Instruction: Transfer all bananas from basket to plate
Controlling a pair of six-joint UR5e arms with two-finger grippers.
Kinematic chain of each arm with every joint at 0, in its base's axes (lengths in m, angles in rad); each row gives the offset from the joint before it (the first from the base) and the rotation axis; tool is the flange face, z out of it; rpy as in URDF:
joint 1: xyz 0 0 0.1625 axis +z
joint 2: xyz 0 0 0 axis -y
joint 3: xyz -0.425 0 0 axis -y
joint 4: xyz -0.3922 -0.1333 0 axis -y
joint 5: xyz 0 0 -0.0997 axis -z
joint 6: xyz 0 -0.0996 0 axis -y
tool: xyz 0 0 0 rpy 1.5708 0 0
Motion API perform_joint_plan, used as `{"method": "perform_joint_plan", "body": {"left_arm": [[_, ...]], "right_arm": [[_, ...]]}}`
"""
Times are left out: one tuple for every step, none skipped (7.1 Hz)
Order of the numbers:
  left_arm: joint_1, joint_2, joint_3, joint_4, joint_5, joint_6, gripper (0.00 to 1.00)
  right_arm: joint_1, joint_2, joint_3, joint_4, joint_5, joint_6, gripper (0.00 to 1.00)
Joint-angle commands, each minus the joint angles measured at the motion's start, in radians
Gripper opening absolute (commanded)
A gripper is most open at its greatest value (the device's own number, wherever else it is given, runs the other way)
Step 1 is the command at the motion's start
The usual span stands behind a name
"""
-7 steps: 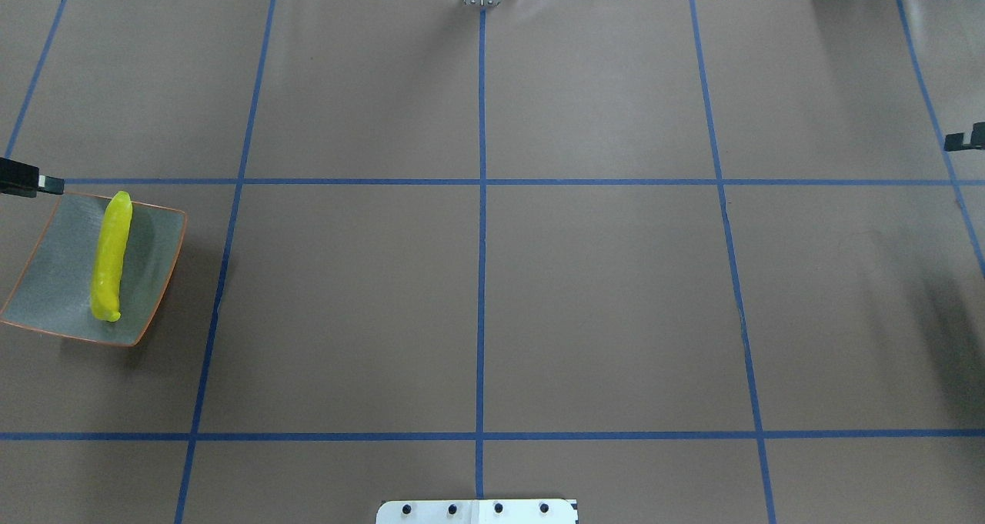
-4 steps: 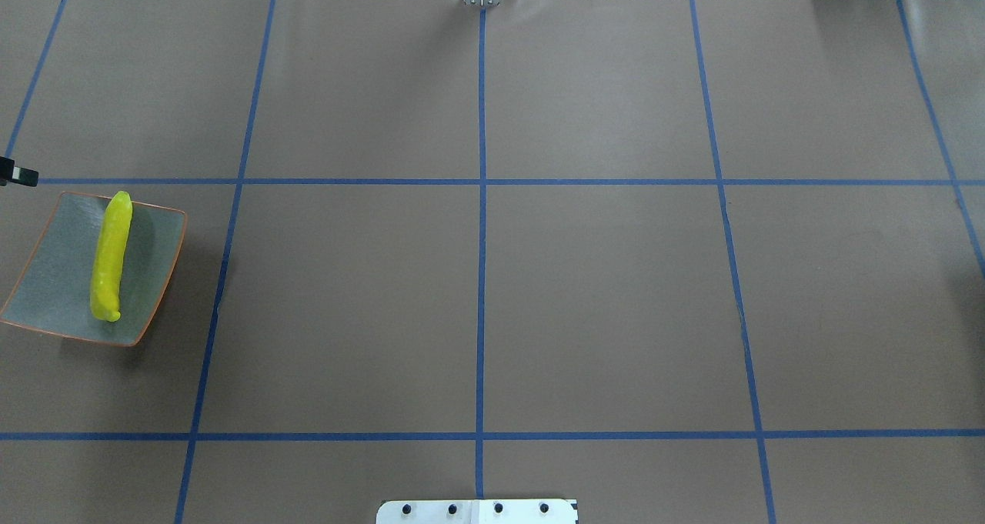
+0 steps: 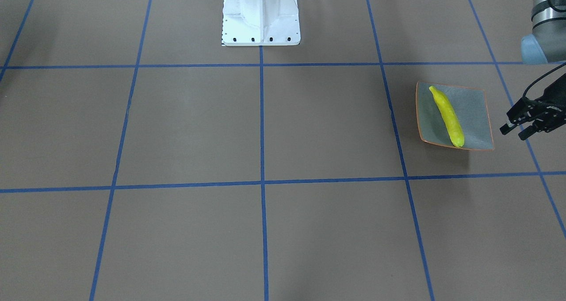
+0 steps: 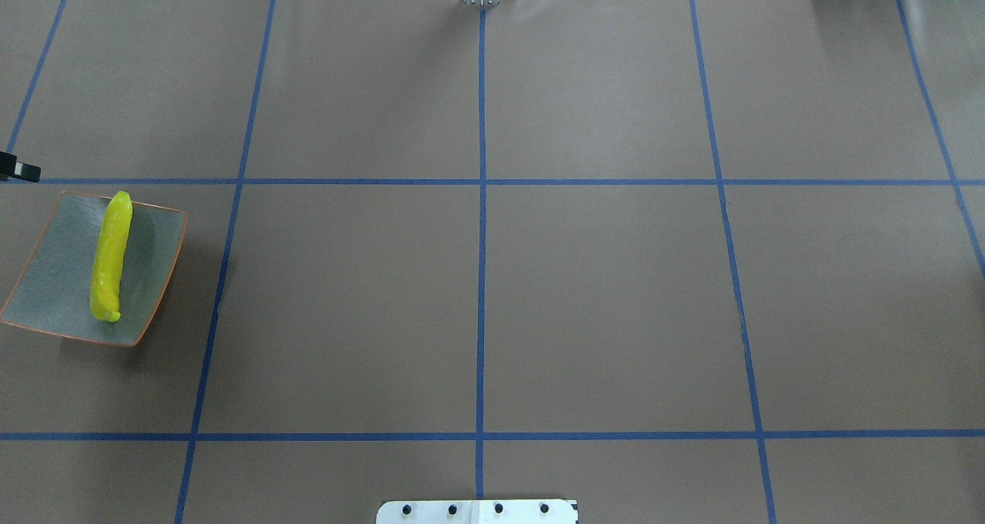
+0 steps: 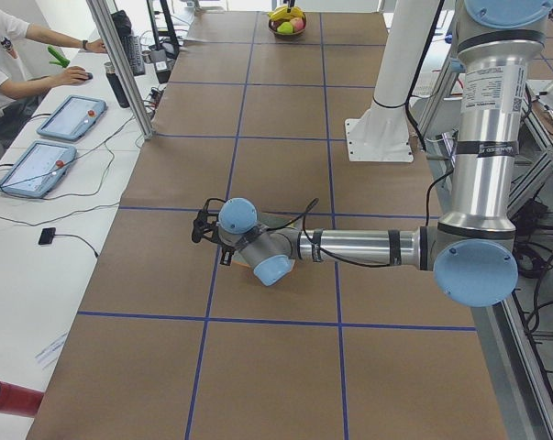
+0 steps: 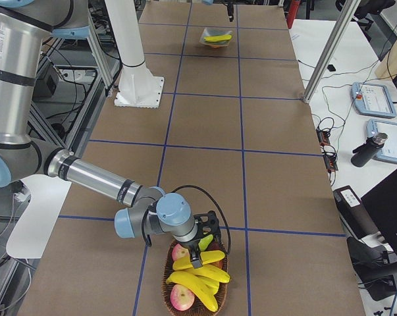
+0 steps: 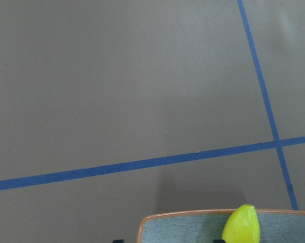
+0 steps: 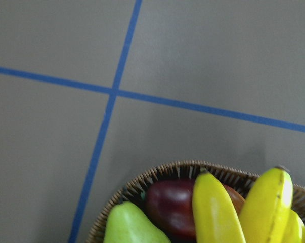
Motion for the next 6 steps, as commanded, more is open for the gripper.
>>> {"method": "perform_joint_plan", "body": {"left_arm": [[0.0,-0.001,0.0,-0.001,-0.002,0.0,0.68],[0.0,0.001,-0.002,-0.003,-0.005,0.0,0.69],[0.0,0.001,0.0,-0.003,-0.005,0.0,0.69],[0.0,0.002,0.0,-0.004,-0.005,0.0,0.69],[0.0,0.002,-0.002,-0.007,-0.006,0.0,0.69],[0.0,0.004,-0.002,-0.007,-0.006,0.0,0.69]], "right_arm": [[-0.001,0.011,-0.038,-0.005,-0.011,-0.025,1.0],[-0.001,0.013,-0.054,0.0,-0.014,-0.022,1.0],[-0.001,0.016,-0.059,0.0,-0.014,-0.019,0.98],[-0.001,0.018,-0.059,-0.002,-0.013,-0.016,0.83],[-0.001,0.018,-0.059,-0.002,-0.014,-0.018,0.61],[-0.001,0.018,-0.059,-0.002,-0.014,-0.016,0.13]]}}
